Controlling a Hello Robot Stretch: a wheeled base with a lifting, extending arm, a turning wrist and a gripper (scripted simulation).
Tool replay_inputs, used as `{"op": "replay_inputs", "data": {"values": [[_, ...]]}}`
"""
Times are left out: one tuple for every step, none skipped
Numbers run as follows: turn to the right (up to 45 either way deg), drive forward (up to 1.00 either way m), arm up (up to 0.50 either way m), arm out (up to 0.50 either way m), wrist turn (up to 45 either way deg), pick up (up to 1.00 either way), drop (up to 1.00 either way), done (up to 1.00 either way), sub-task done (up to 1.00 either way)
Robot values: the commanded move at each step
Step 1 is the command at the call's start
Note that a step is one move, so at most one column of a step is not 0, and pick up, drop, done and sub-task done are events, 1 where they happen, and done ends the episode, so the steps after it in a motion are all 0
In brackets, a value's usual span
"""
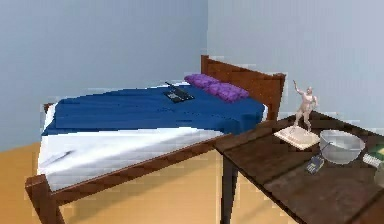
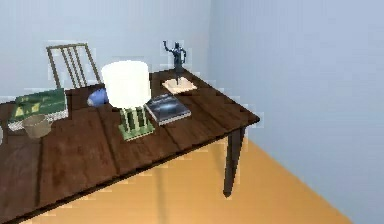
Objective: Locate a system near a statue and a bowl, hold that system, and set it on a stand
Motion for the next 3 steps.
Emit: {"op": "replay_inputs", "data": {"values": [[0.0,0.65,0.00,0.00,0.0,0.00,0.00,0.00,0.00],[-15.0,0.00,0.00,0.00,0.0,0.00,0.00,0.00,0.00],[0.0,0.00,0.50,0.00,0.0,0.00,0.00,0.00,0.00]]}}
